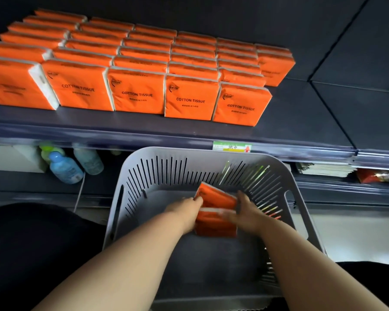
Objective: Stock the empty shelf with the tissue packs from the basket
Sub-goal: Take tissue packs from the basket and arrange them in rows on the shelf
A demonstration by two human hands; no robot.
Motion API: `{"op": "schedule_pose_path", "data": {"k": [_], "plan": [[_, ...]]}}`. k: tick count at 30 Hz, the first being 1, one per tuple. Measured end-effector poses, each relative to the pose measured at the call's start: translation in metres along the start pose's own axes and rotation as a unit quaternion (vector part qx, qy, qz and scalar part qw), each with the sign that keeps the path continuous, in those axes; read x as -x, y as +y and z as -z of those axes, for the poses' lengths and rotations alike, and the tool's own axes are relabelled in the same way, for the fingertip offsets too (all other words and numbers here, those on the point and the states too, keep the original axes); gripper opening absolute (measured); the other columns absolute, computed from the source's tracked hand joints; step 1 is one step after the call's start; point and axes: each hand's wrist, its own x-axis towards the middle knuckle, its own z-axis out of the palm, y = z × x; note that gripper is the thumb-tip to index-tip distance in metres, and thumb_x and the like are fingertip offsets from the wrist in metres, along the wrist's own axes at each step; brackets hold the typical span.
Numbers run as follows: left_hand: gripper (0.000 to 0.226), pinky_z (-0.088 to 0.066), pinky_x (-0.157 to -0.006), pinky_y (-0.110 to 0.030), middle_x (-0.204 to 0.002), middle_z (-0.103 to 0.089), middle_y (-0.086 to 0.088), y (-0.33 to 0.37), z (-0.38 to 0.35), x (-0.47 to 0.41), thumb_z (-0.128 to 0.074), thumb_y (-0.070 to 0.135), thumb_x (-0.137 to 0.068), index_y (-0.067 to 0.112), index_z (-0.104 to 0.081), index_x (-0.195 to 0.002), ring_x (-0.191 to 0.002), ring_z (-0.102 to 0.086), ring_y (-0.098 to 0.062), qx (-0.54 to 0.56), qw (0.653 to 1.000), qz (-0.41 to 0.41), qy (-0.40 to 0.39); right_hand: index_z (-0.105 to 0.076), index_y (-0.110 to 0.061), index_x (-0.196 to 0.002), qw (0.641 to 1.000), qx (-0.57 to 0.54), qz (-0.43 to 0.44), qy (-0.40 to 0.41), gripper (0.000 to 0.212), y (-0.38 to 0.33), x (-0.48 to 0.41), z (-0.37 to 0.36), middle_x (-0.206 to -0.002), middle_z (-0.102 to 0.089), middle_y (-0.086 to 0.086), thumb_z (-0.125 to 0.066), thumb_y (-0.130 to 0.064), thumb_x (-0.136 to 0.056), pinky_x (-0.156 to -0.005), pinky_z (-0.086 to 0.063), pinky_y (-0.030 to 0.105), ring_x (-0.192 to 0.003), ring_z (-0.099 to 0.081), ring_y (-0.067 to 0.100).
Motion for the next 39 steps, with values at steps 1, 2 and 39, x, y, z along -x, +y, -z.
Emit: {"op": "schedule_pose_path", "data": {"k": [1,2,39], "plan": [[0.047,-0.044,-0.096,-0.041,-0.125,-0.051,-0.011,-0.002,0.000,-0.001,-0.062,0.021,-0.082,0.016,-0.040,-0.124,-0.116,-0.051,-0.032,0.001,1.000,0.004,-0.001,-0.013,-0.015,-0.149,0.999,-0.031,0.004,0.034,0.094,0.000,-0.003,0.001,-0.148,-0.035,0.012,-0.059,-0.059,-0.080,-0.109,-0.034,0.038,-0.134,-0.038,0.028],[0.046,-0.045,-0.094,-0.041,-0.123,-0.052,-0.011,-0.004,0.000,-0.001,-0.063,0.020,-0.081,0.017,-0.041,-0.122,-0.113,-0.053,-0.032,-0.003,1.000,0.011,-0.003,-0.021,-0.013,-0.147,0.997,-0.034,0.007,0.065,0.082,-0.001,-0.006,0.002,-0.147,-0.039,0.012,-0.052,-0.058,-0.085,-0.108,-0.034,0.036,-0.133,-0.040,0.028],[0.045,-0.038,-0.085,-0.025,-0.117,-0.049,0.014,0.024,0.085,0.121,-0.071,0.028,-0.077,0.033,-0.053,-0.119,-0.104,-0.050,-0.012,0.110,0.933,-0.068,0.335,-0.054,-0.019,-0.125,0.932,0.011,0.222,0.286,0.043,-0.041,0.104,0.087,-0.120,-0.056,0.005,-0.065,-0.018,-0.083,-0.085,-0.038,0.025,-0.108,-0.054,0.025]]}}
